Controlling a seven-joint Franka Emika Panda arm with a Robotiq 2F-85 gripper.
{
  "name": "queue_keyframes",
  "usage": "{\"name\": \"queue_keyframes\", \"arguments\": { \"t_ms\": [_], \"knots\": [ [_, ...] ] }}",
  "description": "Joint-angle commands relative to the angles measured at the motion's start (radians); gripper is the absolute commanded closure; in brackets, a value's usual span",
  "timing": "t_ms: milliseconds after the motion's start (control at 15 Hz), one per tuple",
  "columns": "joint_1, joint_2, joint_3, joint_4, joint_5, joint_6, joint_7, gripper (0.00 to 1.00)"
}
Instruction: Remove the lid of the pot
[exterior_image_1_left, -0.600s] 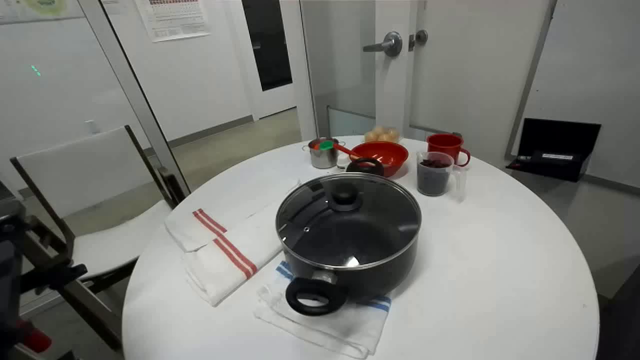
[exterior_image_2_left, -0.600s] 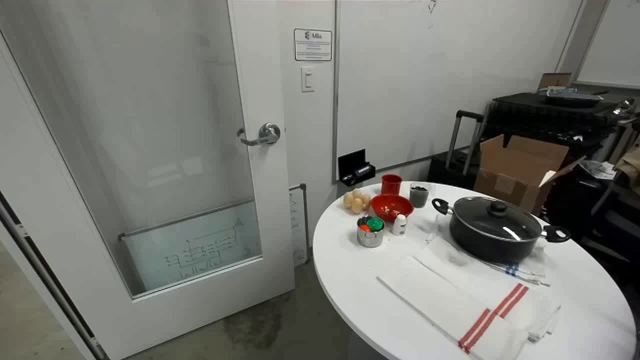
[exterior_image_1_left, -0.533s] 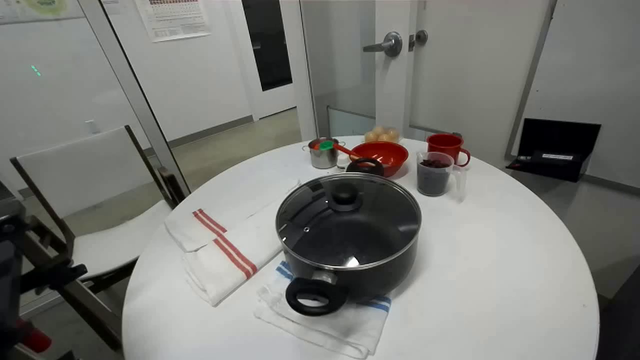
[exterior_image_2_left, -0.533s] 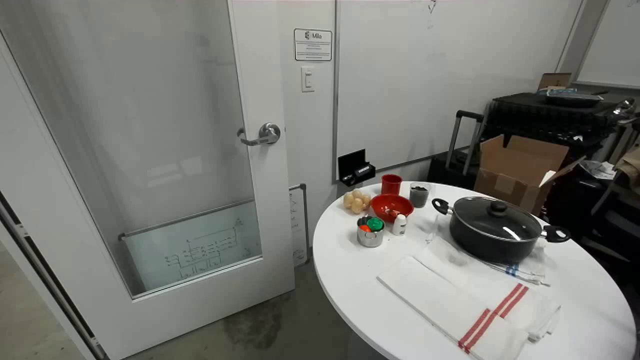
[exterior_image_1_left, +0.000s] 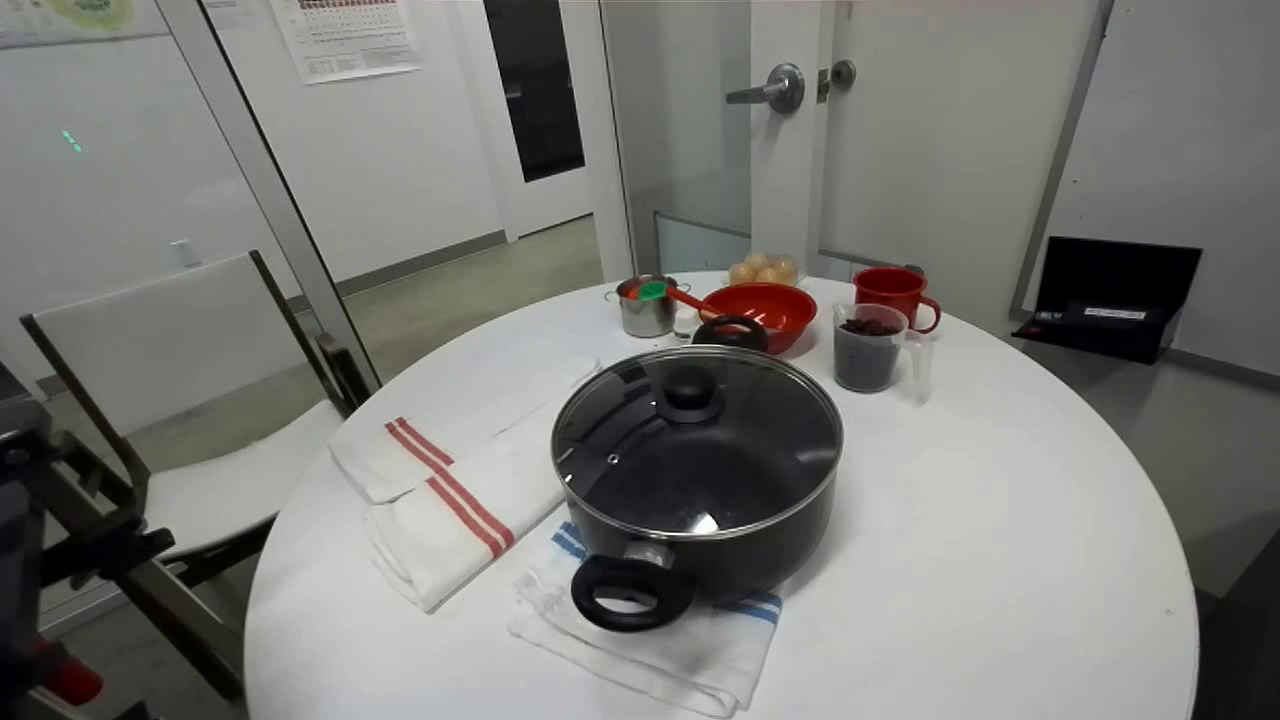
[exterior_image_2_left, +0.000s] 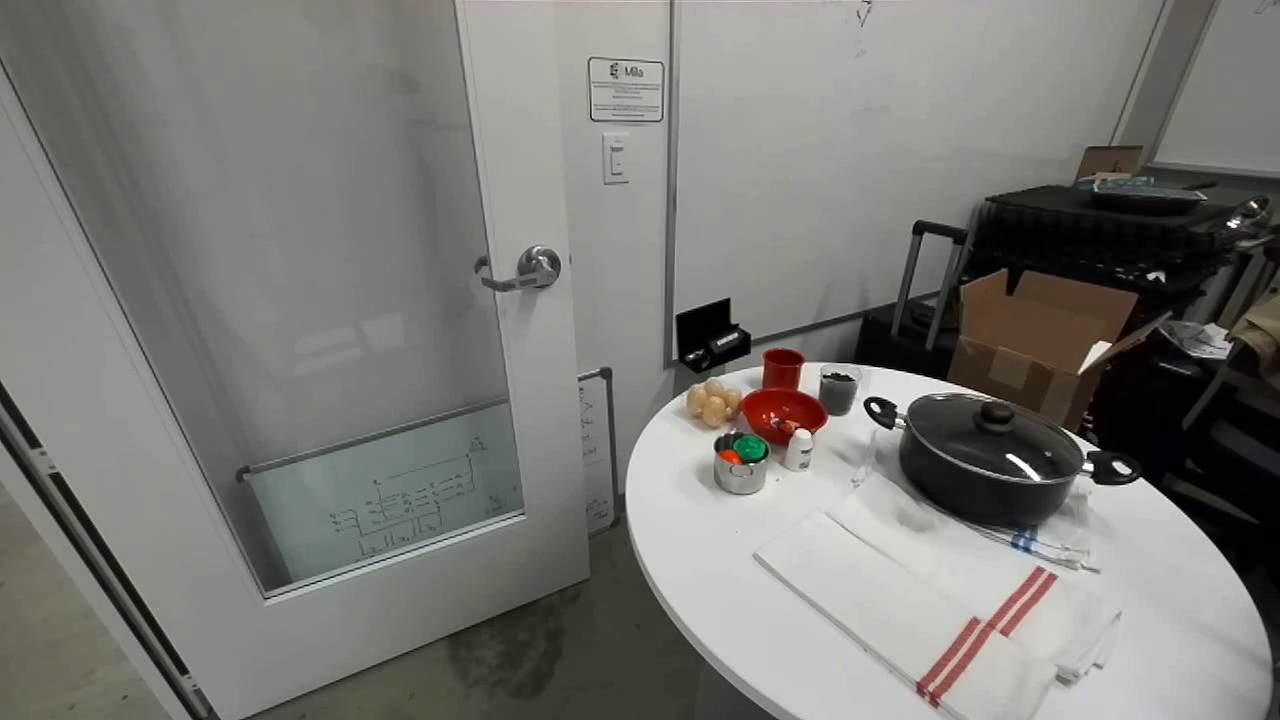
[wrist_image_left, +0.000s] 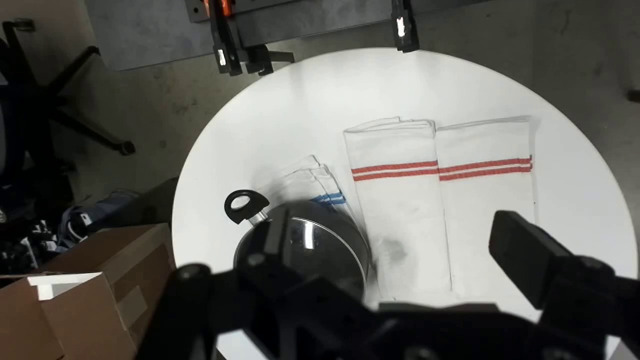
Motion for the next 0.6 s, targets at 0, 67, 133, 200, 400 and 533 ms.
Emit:
{"name": "queue_keyframes", "arguments": {
  "t_ms": [0,67,133,200,400,533],
  "knots": [
    [0.018,0.017,-0.028,0.002,-0.018,0.001,-0.004,0.0],
    [0.011,0.024,-0.031,-0.001,-0.03,0.014,-0.007,0.0],
    [0.006,0.032,-0.039,-0.001,-0.034,0.025,-0.01,0.0],
    [-0.008,0.044,-0.042,-0.003,-0.055,0.038,-0.009,0.0],
    [-0.049,0.097,-0.074,-0.004,-0.117,0.092,-0.012,0.0],
    [-0.08,0.147,-0.107,0.0,-0.159,0.134,-0.024,0.0]
  ]
}}
